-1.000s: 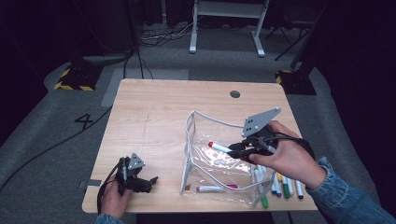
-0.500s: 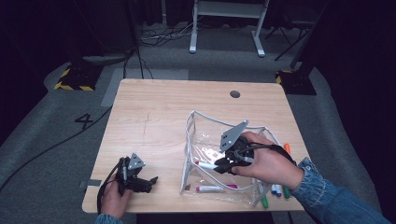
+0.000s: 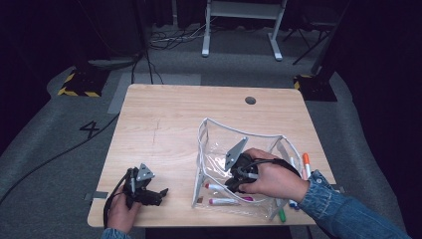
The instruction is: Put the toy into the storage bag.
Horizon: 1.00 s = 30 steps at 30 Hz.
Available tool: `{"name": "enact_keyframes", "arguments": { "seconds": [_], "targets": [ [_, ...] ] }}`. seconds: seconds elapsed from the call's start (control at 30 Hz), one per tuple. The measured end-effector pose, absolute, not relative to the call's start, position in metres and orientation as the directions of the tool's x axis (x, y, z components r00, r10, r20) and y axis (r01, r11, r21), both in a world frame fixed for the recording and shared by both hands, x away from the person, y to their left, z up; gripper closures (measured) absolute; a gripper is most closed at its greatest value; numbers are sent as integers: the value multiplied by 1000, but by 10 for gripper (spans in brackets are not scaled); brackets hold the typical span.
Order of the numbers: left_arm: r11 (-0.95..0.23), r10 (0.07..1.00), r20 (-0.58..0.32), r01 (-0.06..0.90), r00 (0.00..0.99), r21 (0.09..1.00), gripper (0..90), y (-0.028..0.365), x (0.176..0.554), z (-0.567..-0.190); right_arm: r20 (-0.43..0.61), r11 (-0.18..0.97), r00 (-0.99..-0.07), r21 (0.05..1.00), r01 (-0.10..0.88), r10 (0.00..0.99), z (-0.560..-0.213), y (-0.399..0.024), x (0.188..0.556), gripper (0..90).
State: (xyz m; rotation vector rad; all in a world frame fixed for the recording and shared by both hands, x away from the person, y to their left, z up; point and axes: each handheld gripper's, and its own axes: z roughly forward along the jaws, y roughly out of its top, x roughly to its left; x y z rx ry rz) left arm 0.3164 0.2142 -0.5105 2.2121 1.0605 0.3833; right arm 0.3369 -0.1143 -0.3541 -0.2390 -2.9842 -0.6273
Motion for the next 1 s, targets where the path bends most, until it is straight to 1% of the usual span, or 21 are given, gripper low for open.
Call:
{"name": "enact_keyframes", "arguments": {
  "seconds": [0.13,0.4,0.53,0.67,0.7,0.73,0.77,0.87,0.93,0.97,1.0],
  "targets": [
    [-464,776,-15,587,631,663,0,214,316,-510,131,914,-981,364,179,140,-362,-113,338,768],
    [-465,776,-14,587,630,663,0,214,316,-510,142,929,-982,328,168,127,-375,-111,340,768],
    [-465,777,-14,587,630,663,0,214,316,-510,148,942,-980,286,175,137,-382,-111,342,768],
    [-465,777,-14,587,630,663,0,214,316,-510,151,945,-977,271,185,148,-383,-112,343,763],
    [-465,776,-14,587,630,663,0,214,316,-510,154,945,-976,267,188,151,-383,-112,343,741],
    [-465,776,-14,587,630,663,0,214,316,-510,156,941,-976,279,194,155,-384,-113,344,663],
    [-465,776,-14,587,630,663,0,214,316,-510,156,941,-976,279,194,155,-384,-113,344,663],
    [-465,777,-14,587,630,663,0,214,316,-510,135,927,-976,312,207,172,-380,-114,345,608],
    [-465,776,-14,587,630,663,0,214,316,-510,121,910,-977,358,210,178,-372,-116,345,590],
    [-464,777,-15,588,630,663,0,214,316,-510,95,891,-978,404,207,185,-363,-119,346,567],
    [-464,777,-15,588,630,663,0,214,316,-510,95,891,-978,404,207,185,-363,-119,346,567]
  ]
}}
